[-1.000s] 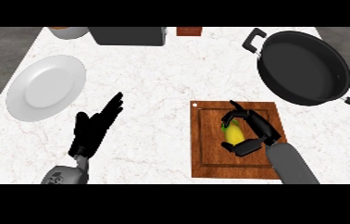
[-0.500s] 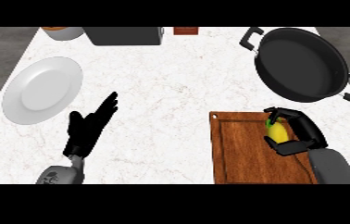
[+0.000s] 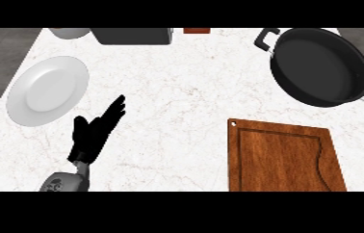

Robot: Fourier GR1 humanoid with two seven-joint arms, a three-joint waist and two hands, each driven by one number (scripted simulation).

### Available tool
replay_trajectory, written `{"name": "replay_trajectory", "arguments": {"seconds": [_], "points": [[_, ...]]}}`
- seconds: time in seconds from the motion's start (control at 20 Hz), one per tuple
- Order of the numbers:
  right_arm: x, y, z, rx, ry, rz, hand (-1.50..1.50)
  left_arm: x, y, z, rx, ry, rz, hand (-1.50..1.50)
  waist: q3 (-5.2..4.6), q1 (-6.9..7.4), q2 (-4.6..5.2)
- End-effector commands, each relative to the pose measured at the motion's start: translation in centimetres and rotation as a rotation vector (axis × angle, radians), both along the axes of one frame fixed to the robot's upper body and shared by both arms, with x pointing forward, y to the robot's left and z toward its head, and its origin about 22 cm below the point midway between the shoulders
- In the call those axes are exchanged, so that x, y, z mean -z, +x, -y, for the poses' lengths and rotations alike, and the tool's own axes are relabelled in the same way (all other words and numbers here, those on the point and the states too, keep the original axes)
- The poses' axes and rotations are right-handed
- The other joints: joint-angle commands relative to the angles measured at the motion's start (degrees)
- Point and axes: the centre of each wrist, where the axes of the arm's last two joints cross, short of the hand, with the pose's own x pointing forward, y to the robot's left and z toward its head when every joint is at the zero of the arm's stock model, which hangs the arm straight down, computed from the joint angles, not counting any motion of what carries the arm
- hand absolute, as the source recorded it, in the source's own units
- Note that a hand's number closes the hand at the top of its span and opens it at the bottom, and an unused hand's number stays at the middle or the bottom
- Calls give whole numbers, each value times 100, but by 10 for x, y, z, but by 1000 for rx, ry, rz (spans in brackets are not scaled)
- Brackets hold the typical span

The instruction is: Pick the lemon from the cutting board and place it in the pot

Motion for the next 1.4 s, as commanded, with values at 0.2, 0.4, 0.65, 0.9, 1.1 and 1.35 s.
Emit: {"name": "replay_trajectory", "arguments": {"seconds": [0.2, 0.4, 0.65, 0.9, 1.1, 1.35], "points": [[-47, -14, 42, 12, -153, 120, 150, 0, 9, -4, 18, 4, 5, 0, -8, 107, -2], [-53, -1, 38, 11, -236, 181, 150, 6, 19, 18, 30, 26, 10, 0, -17, 45, -9], [-86, 13, 46, 25, -335, 188, 150, 6, 10, 15, 11, 28, -4, 0, -28, 83, -36], [-128, 57, 34, 30, -419, 164, 150, -5, 11, -2, 11, 8, 2, 0, -36, 127, -41], [-148, 102, 4, 3, -468, 131, 150, 2, 17, -15, 15, 15, -16, 0, -46, 108, -38], [-165, 132, -22, -43, -566, 65, 150, 2, -5, -16, 5, 7, -35, 0, -46, 118, -56]]}}
